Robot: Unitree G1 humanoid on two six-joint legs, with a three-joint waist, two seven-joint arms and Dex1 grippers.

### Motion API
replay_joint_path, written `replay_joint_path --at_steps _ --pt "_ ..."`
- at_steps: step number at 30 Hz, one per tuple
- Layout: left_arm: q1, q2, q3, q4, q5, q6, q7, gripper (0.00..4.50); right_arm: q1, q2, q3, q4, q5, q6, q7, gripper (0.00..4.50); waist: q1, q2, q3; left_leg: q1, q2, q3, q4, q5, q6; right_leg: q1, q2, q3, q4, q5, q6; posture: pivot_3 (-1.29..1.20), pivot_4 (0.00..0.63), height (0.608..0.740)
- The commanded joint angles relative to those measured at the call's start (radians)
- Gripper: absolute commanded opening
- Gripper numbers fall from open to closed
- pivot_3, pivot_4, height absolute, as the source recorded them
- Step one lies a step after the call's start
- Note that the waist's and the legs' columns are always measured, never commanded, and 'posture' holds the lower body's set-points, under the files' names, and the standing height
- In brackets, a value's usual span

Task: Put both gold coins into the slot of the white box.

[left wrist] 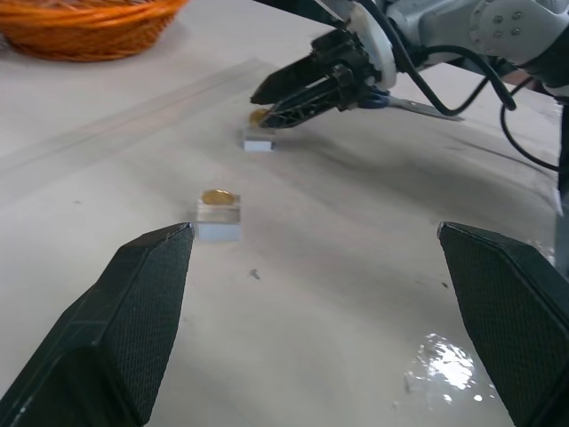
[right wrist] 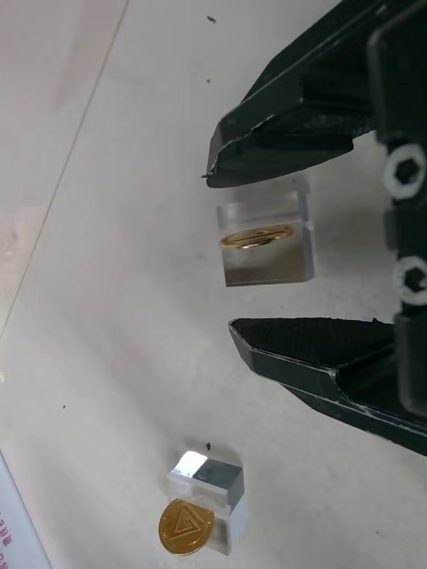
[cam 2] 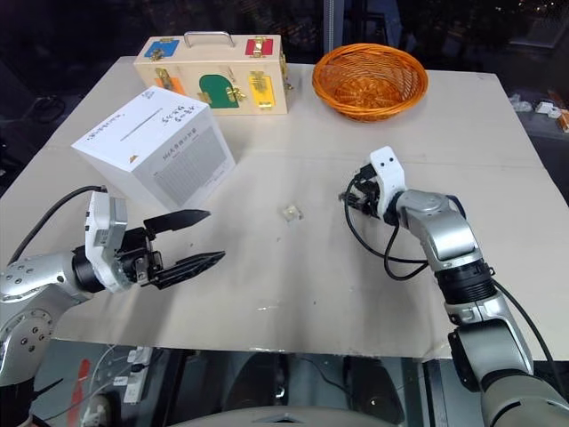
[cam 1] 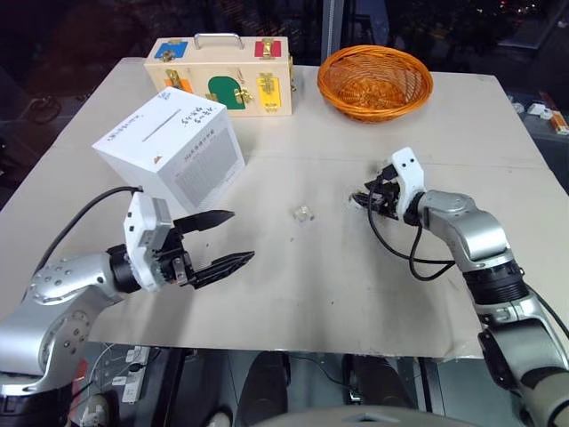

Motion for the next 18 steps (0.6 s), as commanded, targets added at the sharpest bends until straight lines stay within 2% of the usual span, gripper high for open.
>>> replay_joint_path --at_steps 1,3,13,18 --pt "0.016 0.007 0.033 -0.044 -0.021 -0.017 -0.002 4.5 -0.023 0.001 -0.009 0.0 -0.015 -0.027 0.01 0.9 -0.001 0.0 0.0 0.0 0.0 0.0 0.0 0.0 0.0 0.0 0.0 0.0 0.0 0.0 0.0 0.0 0.15 0.726" --pt "0.022 0.007 0.036 -0.047 -0.021 -0.018 -0.001 4.5 -0.021 0.002 -0.011 -0.002 -0.018 -0.026 0.012 0.07 -0.002 0.0 0.0 0.0 0.0 0.0 0.0 0.0 0.0 0.0 0.0 0.0 0.0 0.0 0.0 0.0 0.15 0.726" --pt "0.005 0.019 0.03 -0.063 -0.055 0.016 0.014 4.5 0.004 0.006 -0.044 -0.063 0.006 0.011 0.025 0.07 -0.001 0.0 0.0 0.0 0.0 0.0 0.0 0.0 0.0 0.0 0.0 0.0 0.0 0.0 0.0 0.0 0.15 0.726" --pt "-0.125 0.031 0.003 -0.041 -0.198 0.16 0.099 4.5 0.002 0.054 -0.238 -0.2 0.267 0.182 0.064 0.07 0.002 0.0 0.0 0.0 0.0 -0.001 0.0 0.0 0.0 0.0 0.0 0.0 0.0 0.0 0.0 0.0 0.15 0.726"
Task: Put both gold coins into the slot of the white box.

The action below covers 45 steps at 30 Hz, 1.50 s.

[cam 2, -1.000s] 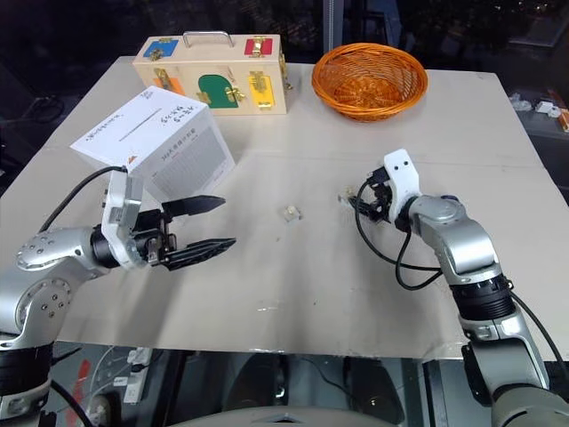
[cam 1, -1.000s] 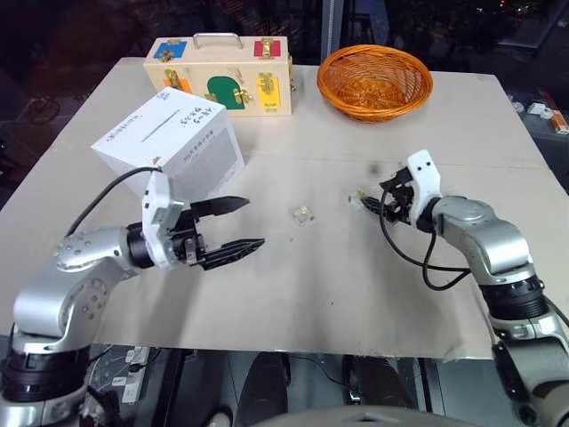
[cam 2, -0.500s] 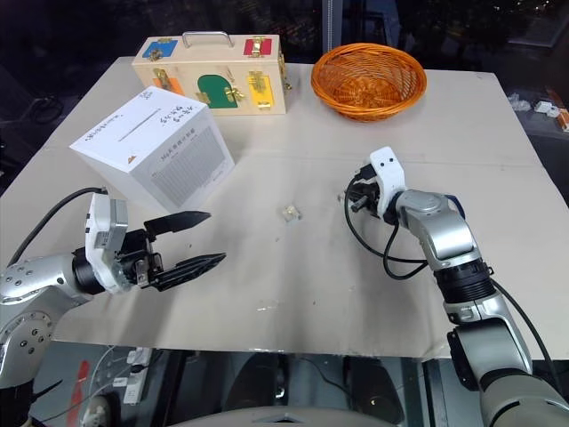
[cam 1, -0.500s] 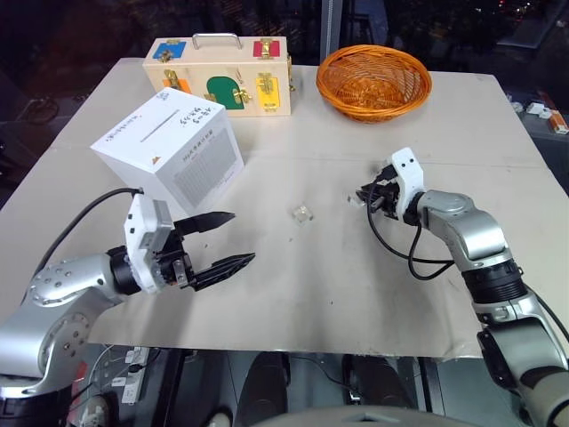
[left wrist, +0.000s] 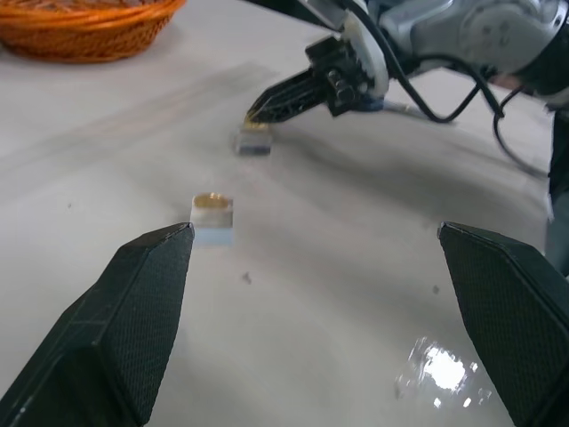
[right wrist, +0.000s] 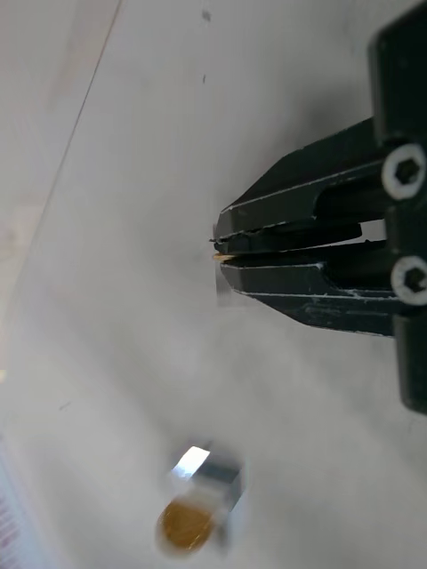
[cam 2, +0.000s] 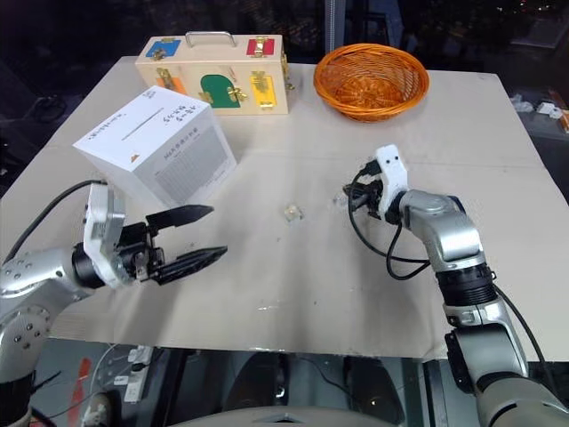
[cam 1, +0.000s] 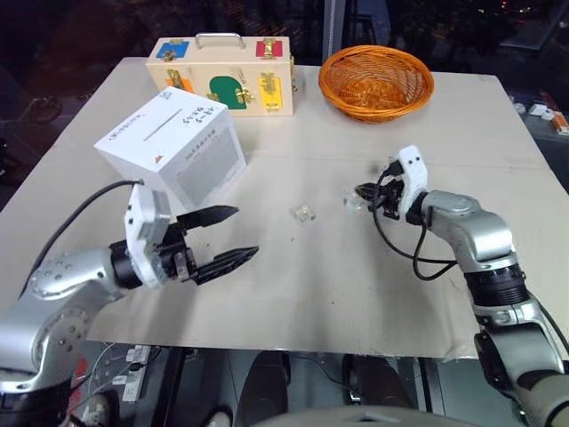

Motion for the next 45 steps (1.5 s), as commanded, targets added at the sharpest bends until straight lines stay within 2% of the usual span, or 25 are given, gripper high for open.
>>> replay_joint_path --at_steps 1,5,6,7,11,16,17,19,20,31,34,36,45 --pt "-0.105 0.019 -0.006 -0.004 -0.141 0.114 0.065 4.5 -0.019 0.015 -0.164 -0.169 0.23 0.151 0.04 0.07 0.0 0.0 0.0 0.0 0.0 0.0 0.0 0.0 0.0 0.0 0.0 0.0 0.0 0.0 0.0 0.0 0.15 0.726" --pt "-0.259 0.009 -0.043 0.059 -0.265 0.23 0.128 4.5 -0.034 0.017 -0.262 -0.291 0.443 0.3 0.042 0.07 -0.001 0.0 0.0 0.0 0.0 -0.001 0.0 0.0 0.0 0.0 0.0 -0.001 0.0 0.0 0.0 0.0 0.15 0.726" --pt "-0.294 0.003 -0.051 0.076 -0.295 0.257 0.148 3.97 -0.041 0.02 -0.282 -0.312 0.491 0.329 0.032 0.0 -0.002 0.0 0.0 0.0 0.0 -0.001 0.0 0.0 0.0 0.001 0.0 -0.001 0.0 0.0 0.0 0.0 0.15 0.726" --pt "-0.339 -0.008 -0.07 0.094 -0.321 0.28 0.161 3.7 -0.052 0.026 -0.306 -0.342 0.554 0.364 0.016 0.0 -0.002 0.0 0.0 0.0 0.0 -0.001 0.0 0.0 0.0 0.001 0.0 -0.001 0.0 0.0 0.0 0.0 0.15 0.726" --pt "-0.459 -0.052 -0.116 0.154 -0.408 0.351 0.208 3.7 -0.079 0.044 -0.337 -0.413 0.701 0.437 -0.066 0.0 -0.005 0.0 0.0 0.0 0.0 -0.001 0.0 0.0 0.0 0.001 0.0 0.0 0.0 0.0 0.0 0.0 0.15 0.726" --pt "-0.557 -0.114 -0.168 0.195 -0.453 0.393 0.231 3.7 -0.111 0.072 -0.333 -0.454 0.84 0.454 -0.182 0.0 -0.005 0.0 0.0 0.0 0.0 -0.001 0.0 0.0 0.0 0.001 0.0 0.0 0.0 0.0 0.0 0.0 0.15 0.726" --pt "-0.565 -0.119 -0.177 0.197 -0.454 0.399 0.224 3.14 -0.115 0.073 -0.329 -0.457 0.861 0.451 -0.202 0.0 -0.005 0.0 0.0 0.0 0.0 -0.001 0.0 0.0 0.0 0.001 0.0 0.0 0.0 0.0 0.0 0.0 0.15 0.726" --pt "-0.581 -0.131 -0.19 0.204 -0.444 0.401 0.218 2.63 -0.121 0.071 -0.32 -0.462 0.9 0.445 -0.233 0.0 -0.006 0.0 0.0 0.0 0.0 0.0 0.0 0.0 0.0 0.001 0.0 0.0 0.0 0.0 0.0 0.0 0.15 0.726" --pt "-0.59 -0.134 -0.198 0.209 -0.441 0.402 0.209 1.96 -0.124 0.069 -0.315 -0.467 0.918 0.441 -0.247 0.0 -0.005 0.0 0.0 0.0 0.0 0.0 0.0 0.0 0.0 0.001 0.0 0.0 0.0 0.0 0.0 0.0 0.15 0.726" --pt "-0.631 -0.152 -0.204 0.243 -0.446 0.427 0.187 1.96 -0.112 0.008 -0.265 -0.477 1.068 0.38 -0.346 0.0 -0.005 0.0 0.0 0.0 0.0 -0.001 0.0 0.0 0.0 0.0 0.0 0.0 -0.001 0.0 0.0 0.0 0.15 0.726" --pt "-0.632 -0.154 -0.204 0.241 -0.443 0.429 0.179 0.53 -0.105 -0.011 -0.252 -0.478 1.095 0.363 -0.359 0.0 -0.005 0.0 0.0 0.0 0.0 -0.001 0.0 0.0 0.0 0.0 0.0 0.0 -0.001 0.0 0.0 0.0 0.15 0.726" --pt "-0.633 -0.156 -0.203 0.242 -0.448 0.433 0.173 0.01 -0.103 -0.02 -0.241 -0.477 1.113 0.351 -0.368 0.0 -0.005 0.0 0.0 0.0 0.0 -0.001 0.0 0.0 0.0 0.0 0.0 0.0 -0.001 0.0 0.0 0.0 0.15 0.726" --pt "-0.632 -0.175 -0.175 0.244 -0.487 0.441 0.183 0.01 -0.067 -0.071 -0.181 -0.489 1.207 0.317 -0.386 0.0 -0.004 0.0 0.0 0.0 0.0 0.0 0.0 0.0 0.0 0.0 0.0 0.0 -0.001 0.0 0.0 0.0 0.15 0.726"
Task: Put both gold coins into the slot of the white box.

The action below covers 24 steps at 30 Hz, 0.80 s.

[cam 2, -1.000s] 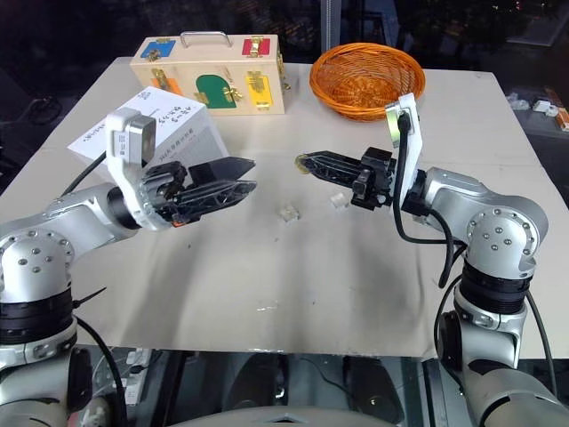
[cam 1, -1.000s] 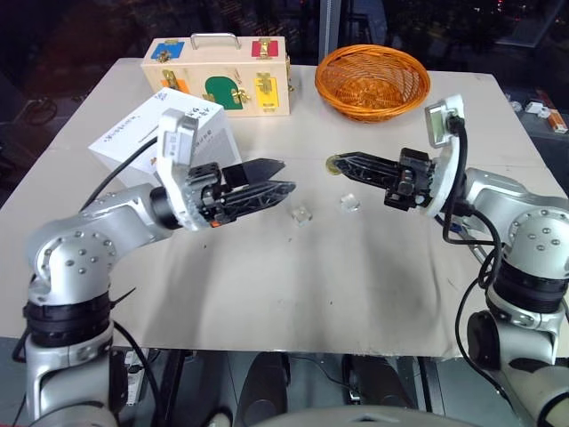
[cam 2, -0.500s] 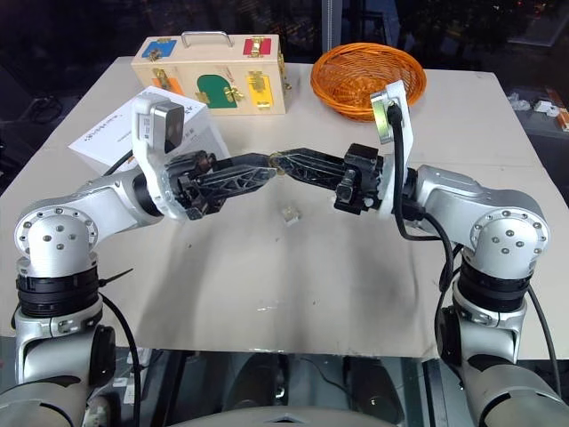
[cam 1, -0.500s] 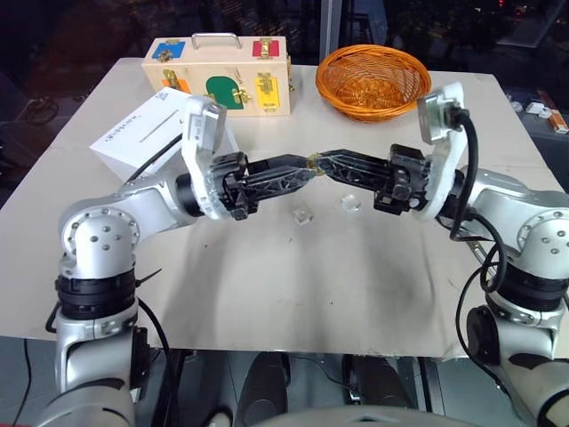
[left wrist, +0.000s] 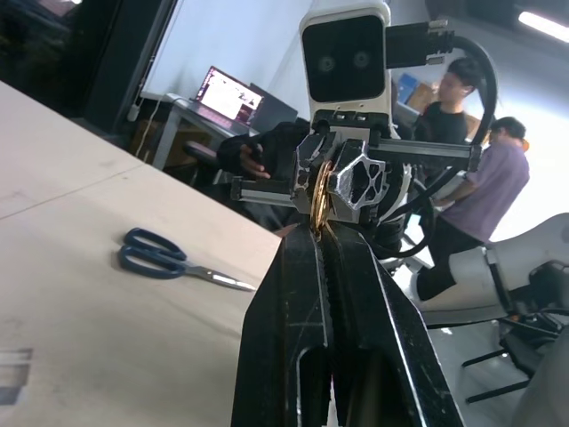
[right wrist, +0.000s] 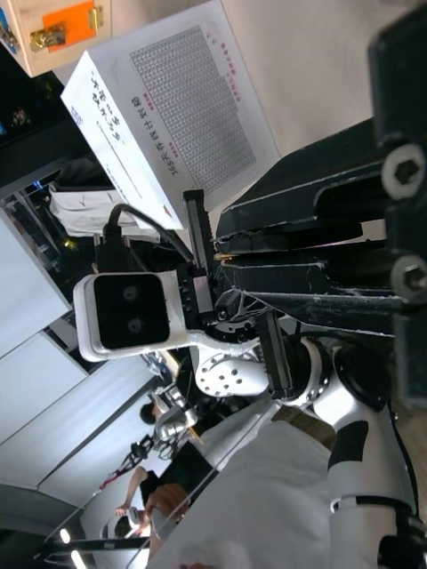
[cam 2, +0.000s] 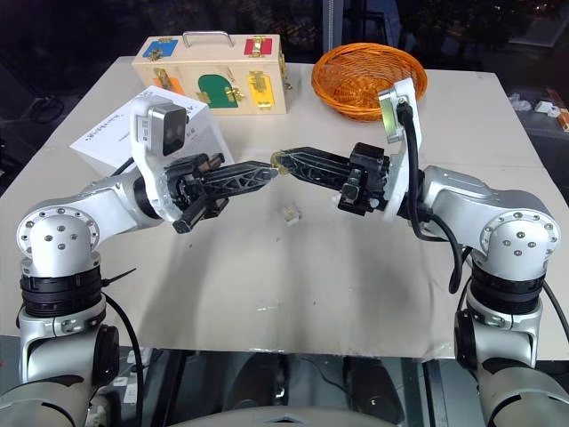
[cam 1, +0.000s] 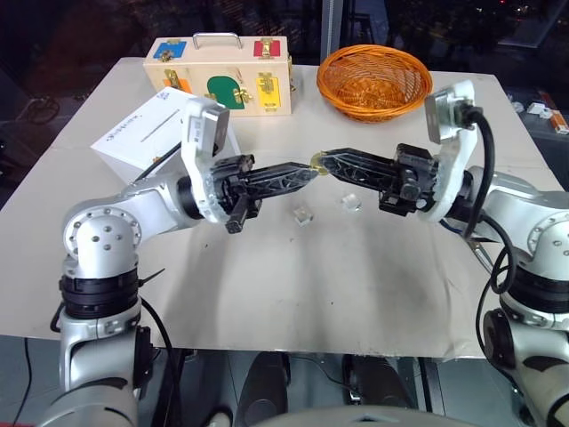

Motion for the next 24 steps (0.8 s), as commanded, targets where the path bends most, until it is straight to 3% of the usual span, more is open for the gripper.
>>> replay_joint_path --at_steps 1,15,16,18,22,24 --pt "-0.013 -0.002 0.035 -0.007 -0.031 -0.012 0.01 0.01 0.012 -0.018 0.043 -0.045 0.075 -0.016 0.0 0.0 0.0 0.0 0.0 0.0 0.0 0.0 0.0 0.0 0.0 0.0 0.0 0.0 0.0 0.0 0.0 0.0 0.15 0.726" --pt "0.022 0.019 0.07 0.0 -0.068 -0.012 -0.003 0.01 0.036 -0.055 0.085 -0.049 0.067 -0.122 0.001 0.0 0.0 0.0 0.0 0.0 0.0 0.0 0.0 0.0 0.0 0.0 0.0 0.0 0.0 0.0 0.0 0.0 0.15 0.726" --pt "0.024 0.021 0.073 0.0 -0.07 -0.012 -0.006 0.0 0.037 -0.057 0.086 -0.051 0.064 -0.128 0.004 0.62 0.0 0.0 0.0 0.0 0.0 0.0 0.0 0.0 0.0 0.0 0.0 0.0 0.0 0.0 0.0 0.0 0.15 0.726" --pt "0.032 0.032 0.087 0.005 -0.072 -0.011 -0.021 0.0 0.038 -0.07 0.087 -0.06 0.036 -0.139 0.018 1.25 0.0 0.0 0.0 0.0 0.0 0.0 0.0 0.0 0.0 0.0 0.0 0.0 0.0 0.0 0.0 0.0 0.15 0.726" --pt "0.048 0.063 0.111 0.012 -0.078 -0.006 -0.045 0.0 0.037 -0.097 0.092 -0.064 0.001 -0.152 0.032 3.13 0.0 0.0 0.0 0.0 0.0 0.0 0.0 0.0 0.0 0.0 0.0 0.0 0.0 0.0 0.0 0.0 0.15 0.726" --pt "0.057 0.078 0.123 0.014 -0.078 -0.003 -0.053 0.0 0.033 -0.106 0.095 -0.067 -0.024 -0.161 0.036 3.13 0.0 0.0 0.0 0.0 0.0 0.0 0.0 0.0 0.0 0.0 0.0 0.0 0.0 0.0 0.0 0.0 0.15 0.726"
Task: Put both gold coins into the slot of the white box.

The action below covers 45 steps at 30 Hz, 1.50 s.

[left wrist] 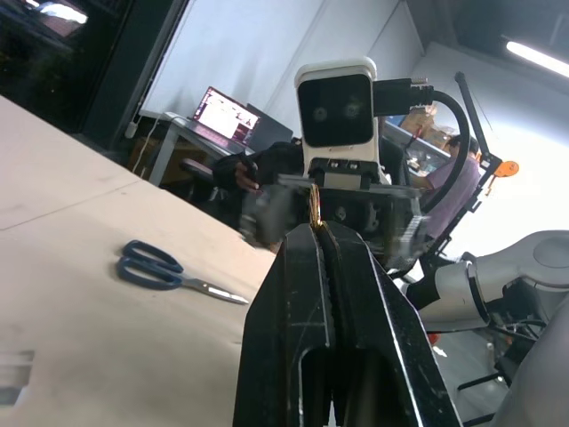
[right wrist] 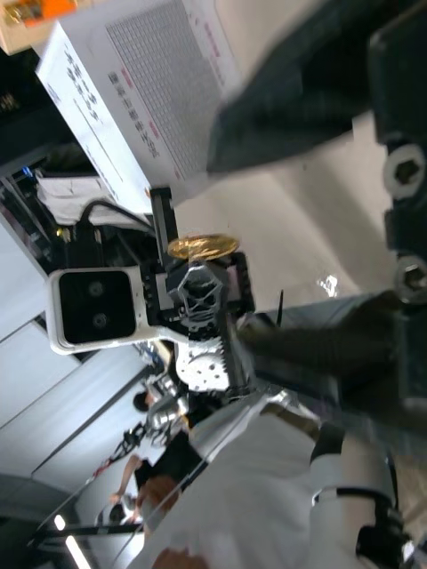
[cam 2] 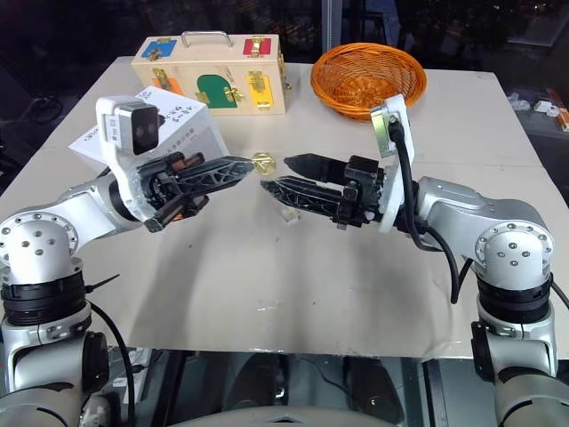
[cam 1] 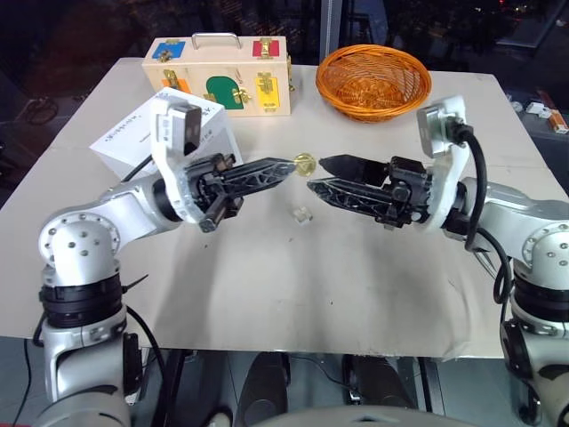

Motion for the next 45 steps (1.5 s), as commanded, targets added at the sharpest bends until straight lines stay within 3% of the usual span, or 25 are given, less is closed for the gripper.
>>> replay_joint_path --at_steps 1,7,11,16,31,45 --pt "0.012 0.041 0.064 -0.005 -0.032 -0.002 -0.003 0.0 -0.02 -0.033 -0.008 -0.043 -0.088 -0.047 0.038 3.13 0.001 0.0 0.0 0.0 0.0 0.0 0.0 0.0 0.0 0.0 0.0 0.0 0.0 0.0 0.0 0.0 0.15 0.726" --pt "0.045 0.143 0.145 0.047 0.039 -0.038 -0.019 0.0 -0.03 -0.164 0.054 -0.105 -0.353 -0.115 0.21 3.13 0.002 0.0 0.0 0.0 0.0 0.0 -0.001 0.0 0.0 -0.001 0.0 0.0 -0.001 0.0 0.0 0.0 0.15 0.726" --pt "-0.009 0.262 0.191 0.231 0.172 -0.106 -0.055 0.0 -0.027 -0.216 0.05 -0.119 -0.445 -0.178 0.328 3.13 0.003 0.0 0.001 0.0 0.0 0.0 -0.001 0.0 0.0 -0.001 0.0 0.0 0.0 0.0 0.0 0.0 0.15 0.726" --pt "-0.132 0.347 0.151 0.469 0.331 -0.194 -0.135 0.0 -0.045 -0.201 0.066 -0.095 -0.512 -0.217 0.381 3.13 0.004 -0.001 0.001 0.0 0.0 0.001 -0.001 0.0 0.0 -0.002 0.0 0.0 -0.001 0.0 0.0 0.0 0.15 0.726" --pt "-0.394 0.406 -0.007 0.949 0.777 -0.566 -0.371 0.0 -0.016 -0.155 0.067 -0.123 -0.614 -0.282 0.469 3.13 0.005 -0.001 0.002 -0.003 0.0 0.001 -0.001 0.0 0.0 -0.005 0.0 -0.001 0.0 0.0 0.0 0.0 0.15 0.726" --pt "-0.378 0.393 -0.031 0.952 0.903 -0.572 -0.429 0.0 -0.053 -0.136 0.077 -0.122 -0.677 -0.319 0.468 3.13 0.003 -0.001 0.002 -0.005 0.0 0.0 0.0 0.0 0.0 -0.005 0.0 -0.002 0.0 0.0 0.0 0.0 0.15 0.726"
